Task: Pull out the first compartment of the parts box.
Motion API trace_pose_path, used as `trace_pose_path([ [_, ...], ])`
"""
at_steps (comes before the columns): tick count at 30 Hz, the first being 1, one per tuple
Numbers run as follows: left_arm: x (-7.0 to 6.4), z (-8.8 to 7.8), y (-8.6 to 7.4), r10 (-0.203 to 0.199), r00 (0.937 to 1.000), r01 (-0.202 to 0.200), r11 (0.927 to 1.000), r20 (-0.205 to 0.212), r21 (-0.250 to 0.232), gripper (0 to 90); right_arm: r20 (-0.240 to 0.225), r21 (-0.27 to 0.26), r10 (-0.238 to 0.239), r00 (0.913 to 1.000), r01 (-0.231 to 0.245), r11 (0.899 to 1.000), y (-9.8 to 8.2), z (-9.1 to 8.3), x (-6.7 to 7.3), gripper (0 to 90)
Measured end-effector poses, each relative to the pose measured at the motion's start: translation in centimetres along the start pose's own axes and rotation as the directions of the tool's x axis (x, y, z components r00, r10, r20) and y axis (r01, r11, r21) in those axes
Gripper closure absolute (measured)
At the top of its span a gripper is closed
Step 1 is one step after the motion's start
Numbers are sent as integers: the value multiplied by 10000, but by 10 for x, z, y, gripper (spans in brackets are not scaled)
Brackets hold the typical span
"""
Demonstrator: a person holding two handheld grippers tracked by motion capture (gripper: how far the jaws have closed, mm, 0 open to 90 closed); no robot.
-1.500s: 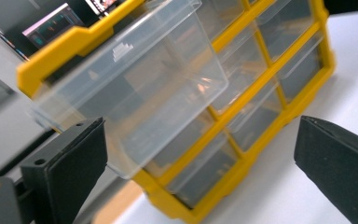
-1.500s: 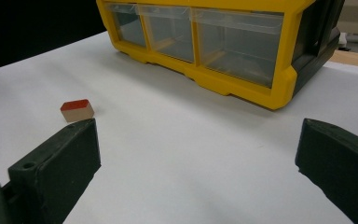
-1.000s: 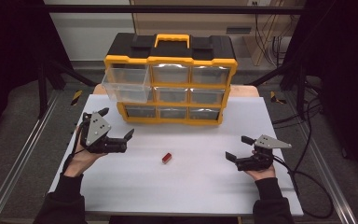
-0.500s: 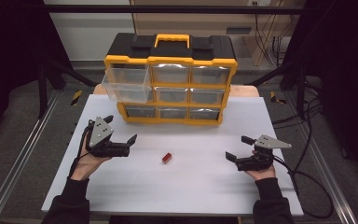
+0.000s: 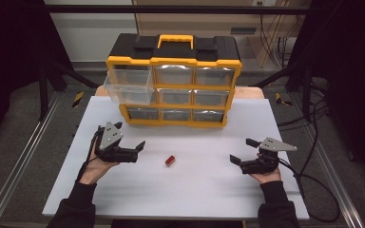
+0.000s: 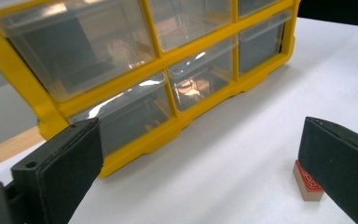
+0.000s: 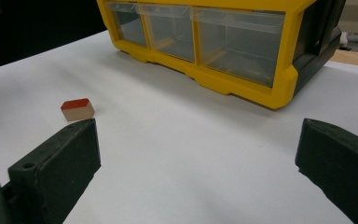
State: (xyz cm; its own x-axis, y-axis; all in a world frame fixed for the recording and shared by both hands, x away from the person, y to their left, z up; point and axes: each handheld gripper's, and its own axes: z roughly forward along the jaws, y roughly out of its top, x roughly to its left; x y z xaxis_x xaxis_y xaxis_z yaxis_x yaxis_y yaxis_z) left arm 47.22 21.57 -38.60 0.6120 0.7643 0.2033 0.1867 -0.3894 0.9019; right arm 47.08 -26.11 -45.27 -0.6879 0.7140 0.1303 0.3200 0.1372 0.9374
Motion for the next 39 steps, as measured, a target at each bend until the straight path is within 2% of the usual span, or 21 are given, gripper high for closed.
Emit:
trace_pose_path([
  [7,-4,8,-2,-119,9997,117,9999,202,86,0,-2,-16,1,10000,-1,10000,0,0,0,4],
  [11,-10,13,-4,-385,9977,370,9990,550,266,3,-10,-15,2,10000,-2,10000,0,0,0,4],
  [13,-13,16,-5,-319,9975,299,9991,634,314,3,-12,-24,3,10000,-3,10000,0,0,0,4],
  [21,-20,23,-7,-457,9939,423,9985,1006,353,8,-1,12,6,10000,-6,10000,0,0,0,3],
  [29,-25,30,-7,-833,9854,748,9953,1486,622,9,-15,0,50,10000,-50,10000,0,1,0,3],
  [39,-42,40,-8,-616,9819,423,9930,1789,1098,9,-7,15,60,10000,-60,10000,0,1,0,3],
])
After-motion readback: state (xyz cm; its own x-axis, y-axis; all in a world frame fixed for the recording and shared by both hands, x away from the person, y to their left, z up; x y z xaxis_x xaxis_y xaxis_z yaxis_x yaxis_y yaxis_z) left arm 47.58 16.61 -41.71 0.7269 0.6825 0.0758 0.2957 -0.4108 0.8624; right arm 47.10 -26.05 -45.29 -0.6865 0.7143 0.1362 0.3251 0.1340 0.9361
